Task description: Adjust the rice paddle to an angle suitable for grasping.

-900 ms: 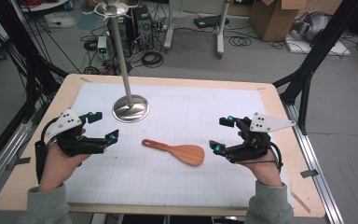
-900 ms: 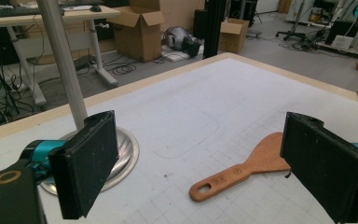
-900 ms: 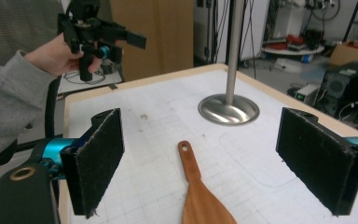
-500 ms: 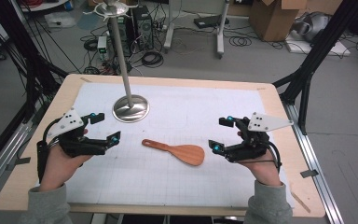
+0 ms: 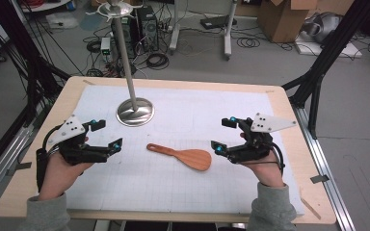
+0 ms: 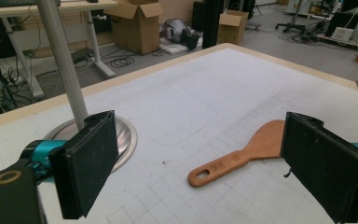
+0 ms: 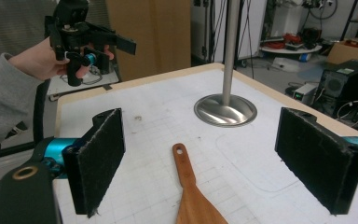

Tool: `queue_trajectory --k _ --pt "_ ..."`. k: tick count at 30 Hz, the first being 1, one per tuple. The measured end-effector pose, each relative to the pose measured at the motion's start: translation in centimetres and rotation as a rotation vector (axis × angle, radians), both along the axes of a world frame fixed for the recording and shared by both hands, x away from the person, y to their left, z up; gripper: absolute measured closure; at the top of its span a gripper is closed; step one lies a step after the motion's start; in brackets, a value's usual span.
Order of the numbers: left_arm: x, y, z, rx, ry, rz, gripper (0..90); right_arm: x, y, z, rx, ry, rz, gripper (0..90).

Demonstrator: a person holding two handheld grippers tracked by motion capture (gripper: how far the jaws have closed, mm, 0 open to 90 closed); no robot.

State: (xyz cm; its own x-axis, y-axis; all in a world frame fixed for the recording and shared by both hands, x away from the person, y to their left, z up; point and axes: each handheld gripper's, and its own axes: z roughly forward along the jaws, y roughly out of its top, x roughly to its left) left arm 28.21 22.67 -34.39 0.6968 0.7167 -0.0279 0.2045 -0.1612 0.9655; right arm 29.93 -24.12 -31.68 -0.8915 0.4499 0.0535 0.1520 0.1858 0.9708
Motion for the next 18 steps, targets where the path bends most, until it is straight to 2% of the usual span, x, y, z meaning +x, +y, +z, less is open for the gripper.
queue_trajectory --k 6,18 --pt "-0.3 0.5 -0.3 0.002 0.004 0.017 11.9 0.8 1.0 -0.4 -0.015 0.015 0.011 15.0" --pt "-0.9 1.5 -0.5 -0.003 0.003 0.045 12.0 2.0 3.1 -1.4 -0.082 0.033 0.03 15.0"
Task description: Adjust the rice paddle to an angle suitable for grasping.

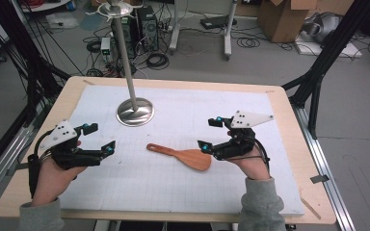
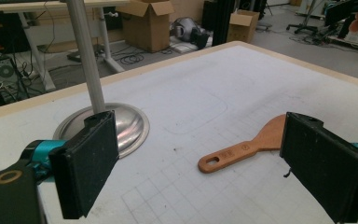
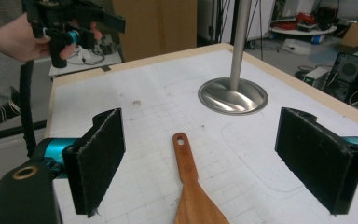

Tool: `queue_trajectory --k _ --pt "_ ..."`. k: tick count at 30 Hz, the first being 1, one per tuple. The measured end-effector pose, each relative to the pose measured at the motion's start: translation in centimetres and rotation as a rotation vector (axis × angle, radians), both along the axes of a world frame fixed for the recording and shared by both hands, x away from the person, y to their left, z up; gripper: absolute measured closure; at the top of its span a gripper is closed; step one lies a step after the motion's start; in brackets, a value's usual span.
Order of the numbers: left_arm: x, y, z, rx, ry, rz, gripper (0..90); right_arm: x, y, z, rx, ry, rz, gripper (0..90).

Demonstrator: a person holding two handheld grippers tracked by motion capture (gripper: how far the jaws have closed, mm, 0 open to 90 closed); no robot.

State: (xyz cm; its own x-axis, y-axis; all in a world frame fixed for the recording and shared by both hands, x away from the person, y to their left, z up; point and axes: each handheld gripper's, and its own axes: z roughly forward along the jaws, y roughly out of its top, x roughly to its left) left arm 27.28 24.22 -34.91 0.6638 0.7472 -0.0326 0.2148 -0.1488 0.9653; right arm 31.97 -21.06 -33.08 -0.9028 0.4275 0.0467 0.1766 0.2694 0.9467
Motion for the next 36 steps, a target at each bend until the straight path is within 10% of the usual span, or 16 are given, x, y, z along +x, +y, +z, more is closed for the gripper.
queue_trajectory --k 36 --pt "-1.1 0.5 -1.0 0.025 0.034 0.027 12.1 3.0 5.9 -3.5 -0.168 0.072 0.06 15.0"
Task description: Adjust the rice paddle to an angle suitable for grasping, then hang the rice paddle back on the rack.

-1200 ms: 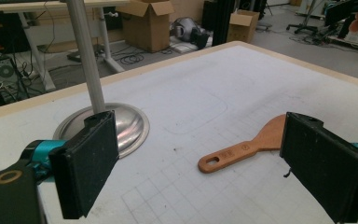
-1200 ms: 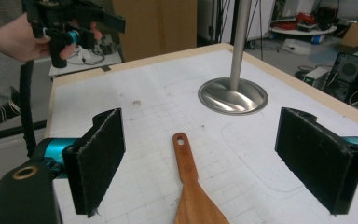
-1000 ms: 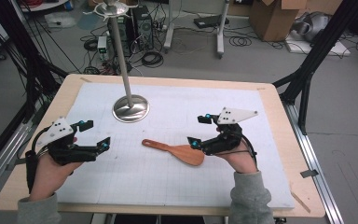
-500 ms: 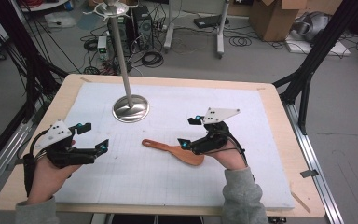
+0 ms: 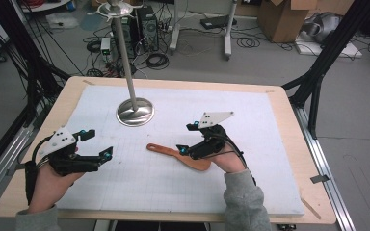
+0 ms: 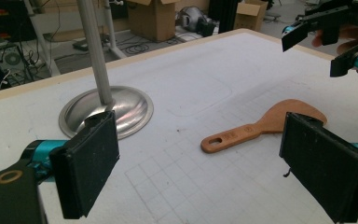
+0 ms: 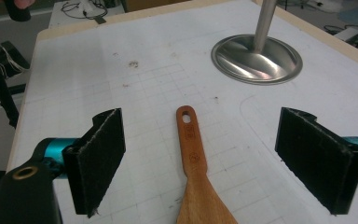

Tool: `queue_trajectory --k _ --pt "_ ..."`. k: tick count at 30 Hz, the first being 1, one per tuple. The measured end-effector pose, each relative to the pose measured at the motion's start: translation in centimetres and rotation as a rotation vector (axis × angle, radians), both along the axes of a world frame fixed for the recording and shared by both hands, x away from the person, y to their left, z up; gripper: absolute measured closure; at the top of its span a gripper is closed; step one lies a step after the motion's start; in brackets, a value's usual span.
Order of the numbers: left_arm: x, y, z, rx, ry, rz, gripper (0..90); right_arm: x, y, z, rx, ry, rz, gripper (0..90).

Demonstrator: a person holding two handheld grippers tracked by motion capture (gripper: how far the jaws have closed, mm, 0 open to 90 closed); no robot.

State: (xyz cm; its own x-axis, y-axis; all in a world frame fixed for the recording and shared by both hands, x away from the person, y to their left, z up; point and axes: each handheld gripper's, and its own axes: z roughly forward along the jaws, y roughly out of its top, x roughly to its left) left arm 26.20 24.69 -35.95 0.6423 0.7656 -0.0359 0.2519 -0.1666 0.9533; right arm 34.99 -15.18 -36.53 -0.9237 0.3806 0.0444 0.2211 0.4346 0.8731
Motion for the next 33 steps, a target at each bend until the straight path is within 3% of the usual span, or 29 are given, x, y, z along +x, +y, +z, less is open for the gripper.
queue_trajectory --k 17,33 --pt "-0.7 0.6 -0.1 -0.002 0.006 0.009 12.1 1.5 2.2 -2.0 -0.049 0.057 0.017 15.0" --pt "-1.1 0.6 -0.2 0.008 0.017 0.019 12.2 2.0 3.0 -2.8 -0.098 0.069 0.013 15.0"
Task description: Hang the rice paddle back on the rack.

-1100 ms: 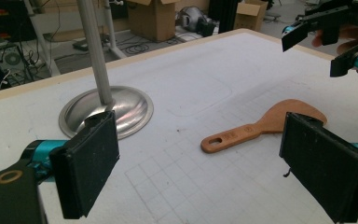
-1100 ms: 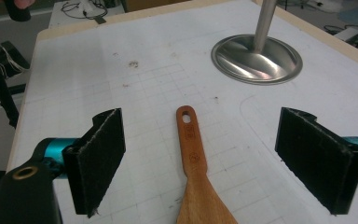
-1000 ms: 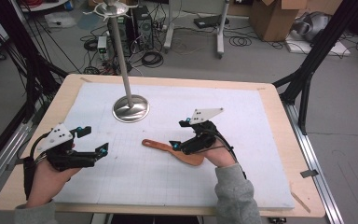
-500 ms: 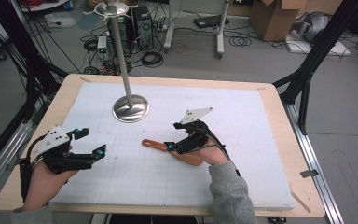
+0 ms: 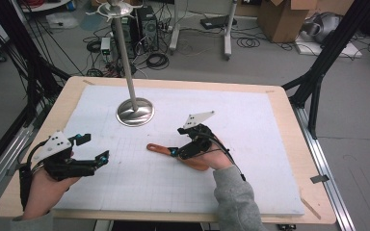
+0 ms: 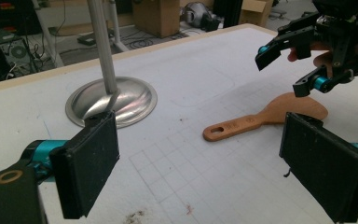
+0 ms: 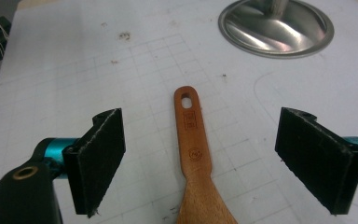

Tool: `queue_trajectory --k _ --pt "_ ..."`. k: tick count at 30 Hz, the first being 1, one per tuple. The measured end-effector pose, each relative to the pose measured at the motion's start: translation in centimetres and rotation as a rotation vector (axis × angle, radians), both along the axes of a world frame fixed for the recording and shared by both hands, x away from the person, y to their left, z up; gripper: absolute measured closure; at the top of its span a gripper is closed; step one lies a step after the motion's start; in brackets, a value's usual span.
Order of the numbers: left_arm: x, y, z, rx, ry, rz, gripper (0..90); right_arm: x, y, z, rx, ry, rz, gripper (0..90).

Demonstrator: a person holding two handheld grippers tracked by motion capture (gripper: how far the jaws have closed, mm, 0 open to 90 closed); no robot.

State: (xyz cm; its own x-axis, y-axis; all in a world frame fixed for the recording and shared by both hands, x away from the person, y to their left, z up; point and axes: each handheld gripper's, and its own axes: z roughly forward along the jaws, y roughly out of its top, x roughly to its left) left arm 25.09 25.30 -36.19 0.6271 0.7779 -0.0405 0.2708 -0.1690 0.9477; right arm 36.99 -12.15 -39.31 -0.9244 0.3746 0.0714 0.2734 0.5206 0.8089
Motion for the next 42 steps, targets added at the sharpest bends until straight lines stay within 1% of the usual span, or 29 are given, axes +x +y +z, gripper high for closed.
queue_trajectory --k 2,3,6,9,12,13,14,18,23,29,42 --pt "-0.1 0.0 0.0 0.002 -0.001 0.0 12.2 0.1 0.2 -0.2 -0.007 0.007 0.001 15.0" --pt "-0.2 0.1 -0.1 0.003 -0.001 0.003 12.2 0.3 0.4 -0.3 -0.014 0.008 0.01 15.0" --pt "-0.3 0.2 -0.2 0.01 0.005 0.005 12.2 0.4 0.6 -0.5 -0.018 0.012 0.007 15.0" --pt "-0.5 0.1 -0.1 0.006 0.01 0.004 12.2 0.6 0.9 -0.7 -0.028 0.008 0.011 15.0" --pt "-0.8 -0.1 0.0 0.007 0.0 -0.005 12.2 0.8 1.1 -0.9 -0.041 0.002 0.018 15.0" --pt "-0.8 -0.2 0.1 0.007 0.0 -0.009 12.2 0.9 1.1 -0.9 -0.046 -0.009 0.019 15.0" --pt "-0.9 -0.2 0.1 0.008 0.001 -0.009 12.2 0.8 1.1 -1.0 -0.05 -0.002 0.017 15.0" --pt "-0.9 -0.2 -0.1 0.016 0.008 -0.005 12.2 1.0 1.3 -1.2 -0.065 -0.01 0.028 15.0" --pt "-0.8 -0.3 -0.2 0.013 0.012 -0.006 12.3 1.1 1.6 -1.7 -0.089 -0.011 0.038 15.0" --pt "-0.8 -0.2 -0.5 0.018 0.02 -0.003 12.3 1.2 2.0 -2.2 -0.117 0.004 0.046 15.2" --pt "-1.2 0.3 -0.8 0.028 0.032 0.014 12.5 1.5 3.1 -2.9 -0.146 -0.002 0.071 15.9"
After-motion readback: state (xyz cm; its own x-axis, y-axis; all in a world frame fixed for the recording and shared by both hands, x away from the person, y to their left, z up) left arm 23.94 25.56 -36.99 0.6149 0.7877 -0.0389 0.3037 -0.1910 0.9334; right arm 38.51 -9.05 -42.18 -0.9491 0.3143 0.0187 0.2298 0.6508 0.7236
